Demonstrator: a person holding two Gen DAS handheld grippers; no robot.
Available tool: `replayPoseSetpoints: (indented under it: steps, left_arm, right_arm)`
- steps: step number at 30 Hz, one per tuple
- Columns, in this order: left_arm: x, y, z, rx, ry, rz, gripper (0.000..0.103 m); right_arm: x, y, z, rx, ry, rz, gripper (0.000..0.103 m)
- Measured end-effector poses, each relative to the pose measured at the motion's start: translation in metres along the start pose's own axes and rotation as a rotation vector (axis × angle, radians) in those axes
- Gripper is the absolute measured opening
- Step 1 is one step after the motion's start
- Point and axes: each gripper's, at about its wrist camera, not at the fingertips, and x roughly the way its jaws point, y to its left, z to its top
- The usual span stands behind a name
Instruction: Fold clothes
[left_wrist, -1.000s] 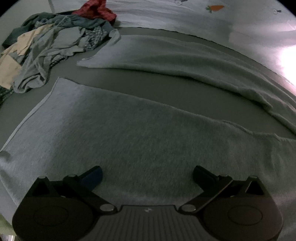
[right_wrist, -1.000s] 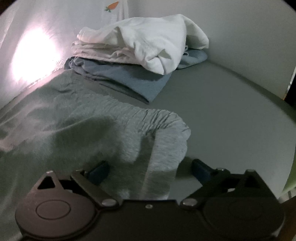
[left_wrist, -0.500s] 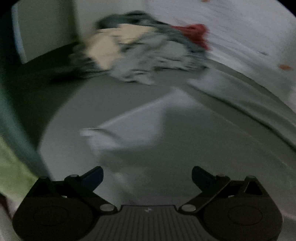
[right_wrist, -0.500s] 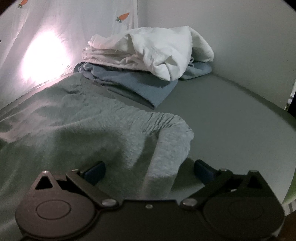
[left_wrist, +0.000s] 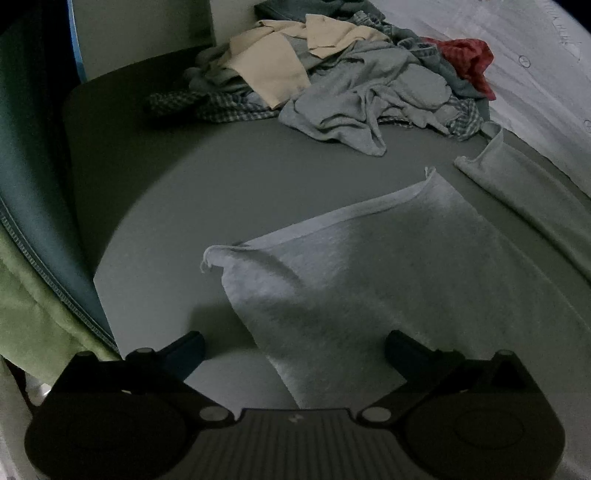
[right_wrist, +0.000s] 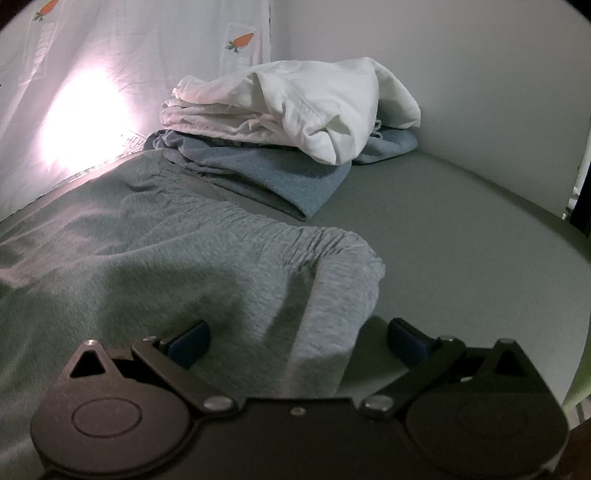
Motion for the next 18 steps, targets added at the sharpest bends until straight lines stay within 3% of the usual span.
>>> replayPoseSetpoints:
  steps: [2, 6, 8, 10, 11, 13, 14, 15, 16, 17, 18]
  left_arm:
    - [-0.002, -0.001, 0.001, -0.008, -0.006, 0.008, 0.098]
    - [-0.006, -0.003, 0.006, -0.001, -0.032, 0.019, 0.073]
    - [-0.006, -0.005, 0.009, 0.006, -0.039, 0.009, 0.057]
    - [-0.007, -0.007, 0.012, 0.009, -0.046, -0.004, 0.037]
    - [-0.006, -0.007, 0.014, 0.006, -0.048, -0.020, 0.030]
    - [-0.005, -0.009, 0.017, -0.007, -0.045, -0.018, 0.023]
    - [-0.005, -0.007, 0.018, -0.027, -0.044, -0.033, 0.017]
    - [-0.005, -0.006, 0.019, -0.048, -0.043, -0.047, 0.008]
    - [-0.005, -0.003, 0.022, -0.086, -0.034, -0.066, 0.006]
    - [-0.005, 0.000, 0.025, -0.118, -0.029, -0.083, 0.002]
    - [-0.005, 0.002, 0.029, -0.143, -0.026, -0.103, 0.000]
  right_arm:
    - [0.000, 0.000, 0.000, 0.004, 0.003, -0.001, 0.103]
    - [0.001, 0.001, 0.003, 0.010, 0.015, -0.006, 0.103]
    - [0.001, 0.001, 0.004, 0.019, 0.023, -0.008, 0.103]
    - [-0.001, 0.000, 0.008, 0.038, 0.041, -0.020, 0.096]
    - [-0.004, -0.004, 0.011, 0.076, 0.049, -0.027, 0.084]
    - [-0.008, -0.013, 0.018, 0.160, 0.066, -0.029, 0.047]
    - [-0.010, -0.023, 0.020, 0.235, 0.078, 0.022, 0.030]
    - [-0.011, -0.033, 0.022, 0.318, 0.094, 0.068, 0.024]
    - [-0.011, -0.043, 0.022, 0.392, 0.109, 0.108, 0.018]
    - [-0.010, -0.052, 0.021, 0.462, 0.125, 0.157, 0.005]
    - [-0.011, -0.059, 0.019, 0.514, 0.132, 0.193, 0.004]
